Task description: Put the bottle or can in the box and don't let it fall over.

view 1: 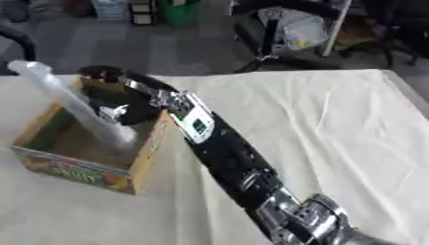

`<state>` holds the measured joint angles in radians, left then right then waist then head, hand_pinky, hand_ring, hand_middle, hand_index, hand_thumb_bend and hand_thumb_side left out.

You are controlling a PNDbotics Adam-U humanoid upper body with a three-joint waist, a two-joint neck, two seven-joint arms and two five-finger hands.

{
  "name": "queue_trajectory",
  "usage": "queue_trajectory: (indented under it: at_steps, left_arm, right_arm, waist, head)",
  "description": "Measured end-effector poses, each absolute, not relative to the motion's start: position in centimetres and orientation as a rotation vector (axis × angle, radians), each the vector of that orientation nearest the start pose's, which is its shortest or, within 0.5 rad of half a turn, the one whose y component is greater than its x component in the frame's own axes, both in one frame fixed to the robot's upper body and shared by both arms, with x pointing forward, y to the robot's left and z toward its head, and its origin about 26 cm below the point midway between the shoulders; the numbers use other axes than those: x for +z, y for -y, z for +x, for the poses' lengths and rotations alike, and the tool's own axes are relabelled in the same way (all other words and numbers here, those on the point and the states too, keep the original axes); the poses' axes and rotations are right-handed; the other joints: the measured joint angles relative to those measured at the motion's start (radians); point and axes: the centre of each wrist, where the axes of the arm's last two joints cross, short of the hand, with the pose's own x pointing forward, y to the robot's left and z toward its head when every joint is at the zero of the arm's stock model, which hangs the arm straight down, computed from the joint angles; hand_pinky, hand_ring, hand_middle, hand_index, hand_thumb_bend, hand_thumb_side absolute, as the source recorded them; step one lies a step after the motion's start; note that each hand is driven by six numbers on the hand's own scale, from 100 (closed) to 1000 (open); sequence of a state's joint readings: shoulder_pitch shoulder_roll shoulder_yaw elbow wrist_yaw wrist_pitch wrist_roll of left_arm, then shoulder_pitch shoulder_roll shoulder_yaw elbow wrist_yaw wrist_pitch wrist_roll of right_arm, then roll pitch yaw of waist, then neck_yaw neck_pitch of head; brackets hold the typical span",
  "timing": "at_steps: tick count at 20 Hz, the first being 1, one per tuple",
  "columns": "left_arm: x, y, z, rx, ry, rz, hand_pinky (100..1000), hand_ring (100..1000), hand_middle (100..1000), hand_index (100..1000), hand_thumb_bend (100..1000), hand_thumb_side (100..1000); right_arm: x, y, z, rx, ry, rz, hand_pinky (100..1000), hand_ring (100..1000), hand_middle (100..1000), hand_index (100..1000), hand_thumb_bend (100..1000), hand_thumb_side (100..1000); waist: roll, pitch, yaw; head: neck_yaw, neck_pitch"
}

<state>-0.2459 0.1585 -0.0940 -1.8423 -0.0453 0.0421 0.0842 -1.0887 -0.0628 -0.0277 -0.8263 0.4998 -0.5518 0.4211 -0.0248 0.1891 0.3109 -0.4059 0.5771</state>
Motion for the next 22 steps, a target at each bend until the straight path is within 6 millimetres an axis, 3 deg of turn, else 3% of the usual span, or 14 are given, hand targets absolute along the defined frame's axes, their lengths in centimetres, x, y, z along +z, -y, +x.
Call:
queue_trajectory:
  at_steps: [5,11,17,22]
  left_arm:
    - [12.7,-22.3,31.2,-0.202,2.02,0.092,653,617,670,814,568,602]
    - [11.7,-23.4,30.8,-0.169,1.986,0.146,653,618,671,813,566,603]
    - [11.0,-25.3,30.4,-0.127,1.957,0.246,654,620,672,813,564,604]
    - [10.6,-26.7,30.0,-0.101,1.94,0.326,655,623,674,813,563,605]
  right_arm:
    - [20.5,14.6,49.2,1.247,2.184,-0.036,988,1000,1000,1000,100,501]
    - [22.1,18.6,48.2,1.083,2.293,-0.043,974,1000,1000,1000,100,417]
    - [21.4,24.6,44.5,0.852,2.366,0.012,961,1000,1000,1000,100,332]
    - [19.8,28.7,40.5,0.628,2.385,0.006,963,1000,1000,1000,100,357]
  waist:
    - [0.0,-0.011,-0.041]
    - [-0.002,-0.046,-0.154]
    - [-0.015,-0.07,-0.277]
    - [-0.027,-0.088,-0.347]
  head:
    - [0.019,0.0]
    - [0.081,0.021]
    - [0.195,0.062]
    - [0.274,0.098]
